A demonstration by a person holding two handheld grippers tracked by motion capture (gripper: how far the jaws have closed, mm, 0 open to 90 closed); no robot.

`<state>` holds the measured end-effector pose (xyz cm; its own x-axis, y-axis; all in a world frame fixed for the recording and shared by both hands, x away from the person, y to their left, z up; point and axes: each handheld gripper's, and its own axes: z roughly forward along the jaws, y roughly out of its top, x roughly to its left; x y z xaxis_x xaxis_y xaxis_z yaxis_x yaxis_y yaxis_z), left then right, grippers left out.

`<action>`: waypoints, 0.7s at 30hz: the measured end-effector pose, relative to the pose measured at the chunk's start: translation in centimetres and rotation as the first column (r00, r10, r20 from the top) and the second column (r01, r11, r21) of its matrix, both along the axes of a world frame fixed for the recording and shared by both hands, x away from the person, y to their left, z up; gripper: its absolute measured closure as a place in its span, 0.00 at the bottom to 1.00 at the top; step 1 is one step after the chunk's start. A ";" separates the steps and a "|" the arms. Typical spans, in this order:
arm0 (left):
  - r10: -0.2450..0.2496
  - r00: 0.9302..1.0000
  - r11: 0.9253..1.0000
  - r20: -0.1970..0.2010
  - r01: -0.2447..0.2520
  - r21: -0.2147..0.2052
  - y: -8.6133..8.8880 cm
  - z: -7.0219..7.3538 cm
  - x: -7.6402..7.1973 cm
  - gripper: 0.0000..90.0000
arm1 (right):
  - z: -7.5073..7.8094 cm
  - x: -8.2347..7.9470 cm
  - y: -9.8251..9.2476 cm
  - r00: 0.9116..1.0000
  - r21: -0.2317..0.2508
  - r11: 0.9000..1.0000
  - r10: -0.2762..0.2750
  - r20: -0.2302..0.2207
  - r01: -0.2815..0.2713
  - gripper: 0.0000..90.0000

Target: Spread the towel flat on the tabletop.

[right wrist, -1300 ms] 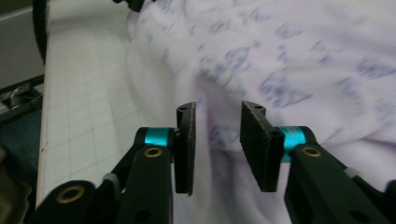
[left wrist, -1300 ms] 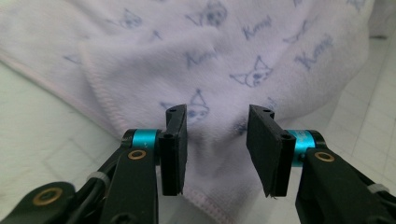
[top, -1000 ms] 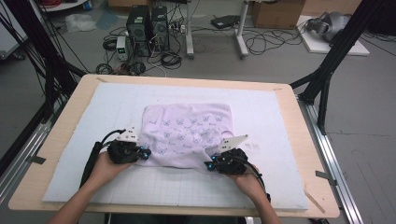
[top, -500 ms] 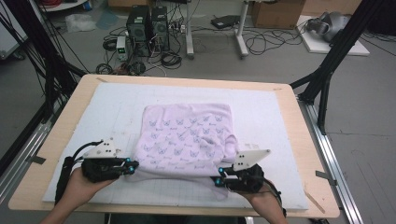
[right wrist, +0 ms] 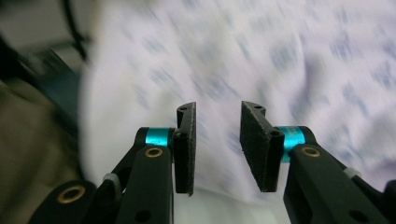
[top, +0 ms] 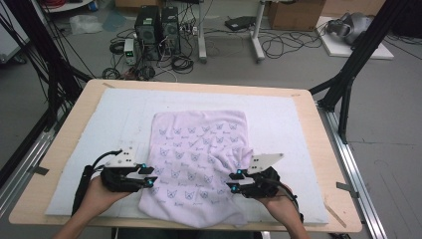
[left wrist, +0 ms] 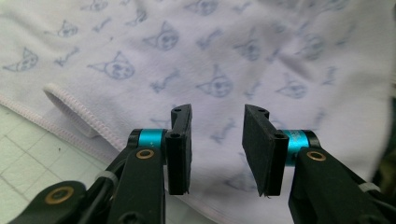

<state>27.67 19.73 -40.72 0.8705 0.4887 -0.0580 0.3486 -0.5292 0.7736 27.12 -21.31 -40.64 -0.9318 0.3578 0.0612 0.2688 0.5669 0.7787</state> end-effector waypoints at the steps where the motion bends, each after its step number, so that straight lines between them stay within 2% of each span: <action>1: 0.001 1.000 1.000 -0.009 -0.001 0.002 -0.2 -0.5 0.5 0.70 | -0.7 0.5 0.1 1.000 -0.012 1.000 -0.004 -0.009 0.004 0.72; 4: -0.008 1.000 0.999 -0.030 0.009 0.036 -0.9 -1.7 1.5 0.69 | -2.3 1.6 0.8 0.999 -0.050 0.999 -0.018 -0.032 0.016 0.71; 7: -0.011 0.999 0.997 -0.053 0.014 0.072 -1.7 -2.9 2.0 0.72 | -3.3 2.1 1.7 0.999 -0.112 0.994 -0.013 -0.030 0.009 0.75; 8: -0.008 0.999 0.997 -0.031 0.010 0.071 -1.7 -3.0 1.9 0.75 | -3.4 2.1 1.8 1.000 -0.101 0.995 -0.008 -0.025 0.005 0.79; 9: 0.006 1.000 0.998 -0.030 -0.004 0.060 -1.7 -3.1 1.9 0.79 | -3.5 2.2 1.7 0.999 -0.088 0.996 -0.009 -0.036 0.006 0.82; 11: -0.005 0.999 0.998 -0.042 0.007 0.056 -1.6 -3.0 2.0 0.89 | -3.6 2.1 1.6 0.999 -0.070 0.998 -0.006 -0.051 0.002 0.91; 17: -0.006 0.999 0.999 -0.039 0.008 0.052 -1.3 -2.6 1.1 0.95 | -3.4 1.8 1.2 0.997 -0.022 1.000 -0.004 -0.075 0.003 0.95; 21: -0.013 0.999 1.000 -0.039 0.014 0.027 -0.5 -2.0 -0.1 0.97 | -2.7 0.5 1.3 0.998 -0.002 1.000 0.030 -0.058 -0.031 0.97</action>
